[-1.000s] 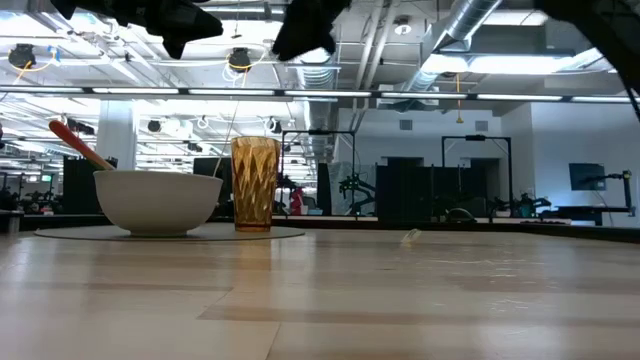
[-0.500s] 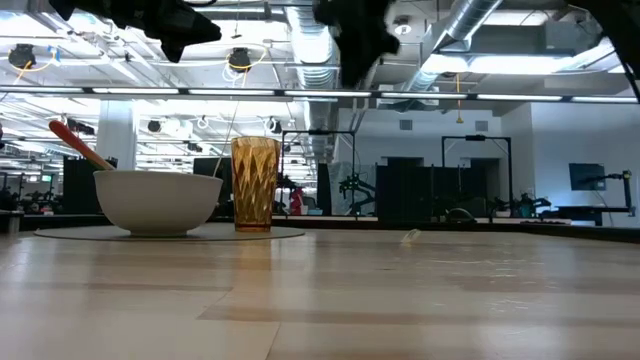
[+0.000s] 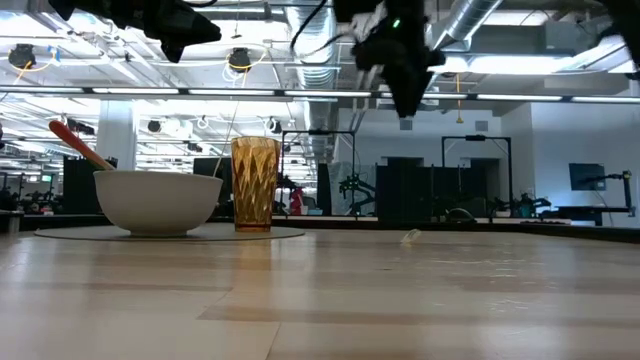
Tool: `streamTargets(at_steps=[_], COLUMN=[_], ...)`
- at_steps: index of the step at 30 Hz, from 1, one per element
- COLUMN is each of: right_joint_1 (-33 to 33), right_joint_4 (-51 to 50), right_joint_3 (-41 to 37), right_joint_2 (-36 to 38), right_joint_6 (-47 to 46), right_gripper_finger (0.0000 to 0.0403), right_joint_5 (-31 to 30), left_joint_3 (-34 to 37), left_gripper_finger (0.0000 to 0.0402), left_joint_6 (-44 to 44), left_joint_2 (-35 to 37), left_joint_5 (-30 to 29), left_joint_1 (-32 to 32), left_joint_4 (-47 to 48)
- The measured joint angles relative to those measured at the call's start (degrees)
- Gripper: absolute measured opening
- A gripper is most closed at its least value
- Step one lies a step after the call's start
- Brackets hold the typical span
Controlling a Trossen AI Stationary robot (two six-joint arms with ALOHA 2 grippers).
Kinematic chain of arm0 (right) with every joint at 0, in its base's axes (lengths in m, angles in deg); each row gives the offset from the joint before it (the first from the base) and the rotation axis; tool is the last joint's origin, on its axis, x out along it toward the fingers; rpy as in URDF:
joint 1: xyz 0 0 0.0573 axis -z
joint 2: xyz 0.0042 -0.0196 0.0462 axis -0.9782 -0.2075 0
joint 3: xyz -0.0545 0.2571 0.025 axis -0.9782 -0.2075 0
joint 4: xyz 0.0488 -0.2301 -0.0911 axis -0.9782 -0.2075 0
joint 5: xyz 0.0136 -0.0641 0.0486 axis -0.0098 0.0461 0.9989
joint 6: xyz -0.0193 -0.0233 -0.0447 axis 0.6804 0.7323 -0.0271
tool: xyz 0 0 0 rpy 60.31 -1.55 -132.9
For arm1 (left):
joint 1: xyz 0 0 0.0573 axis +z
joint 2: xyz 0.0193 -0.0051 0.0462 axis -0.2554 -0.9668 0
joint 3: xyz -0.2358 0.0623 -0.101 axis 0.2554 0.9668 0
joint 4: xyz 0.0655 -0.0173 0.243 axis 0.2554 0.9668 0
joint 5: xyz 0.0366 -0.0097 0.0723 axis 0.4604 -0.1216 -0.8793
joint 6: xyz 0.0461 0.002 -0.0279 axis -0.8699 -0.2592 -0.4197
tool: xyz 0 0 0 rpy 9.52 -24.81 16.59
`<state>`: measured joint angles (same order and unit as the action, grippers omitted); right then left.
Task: Pick & Place Utensil
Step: Put the yellow straw into the brown cup on the gray mat
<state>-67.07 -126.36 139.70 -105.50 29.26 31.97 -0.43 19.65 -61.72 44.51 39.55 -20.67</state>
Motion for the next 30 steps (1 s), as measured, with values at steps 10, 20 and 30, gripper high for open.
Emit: streamTargets(at_steps=[10, 20, 30], right_joint_1=[0.59, 5.45, 9.31], right_joint_4=[17.75, 52.66, 54.84], right_joint_3=[-25.35, -47.24, -47.52], right_joint_2=[17.23, 16.07, 6.18], right_joint_6=[-14.29, -21.75, -31.11], right_gripper_finger=[0.0118, 0.0118, 0.0118], right_joint_5=[-5.74, 0.31, 0.32], left_joint_3=[0.00, 0.00, 0.02], left_gripper_finger=[0.0061, 0.0061, 0.0061], left_joint_6=[0.00, 0.00, 0.00], left_joint_2=[0.00, 0.00, -0.26], left_joint_5=[0.01, 0.01, 0.01], left_joint_1=[-0.01, 0.01, 0.00], left_joint_4=[-0.04, -0.57, -0.90])
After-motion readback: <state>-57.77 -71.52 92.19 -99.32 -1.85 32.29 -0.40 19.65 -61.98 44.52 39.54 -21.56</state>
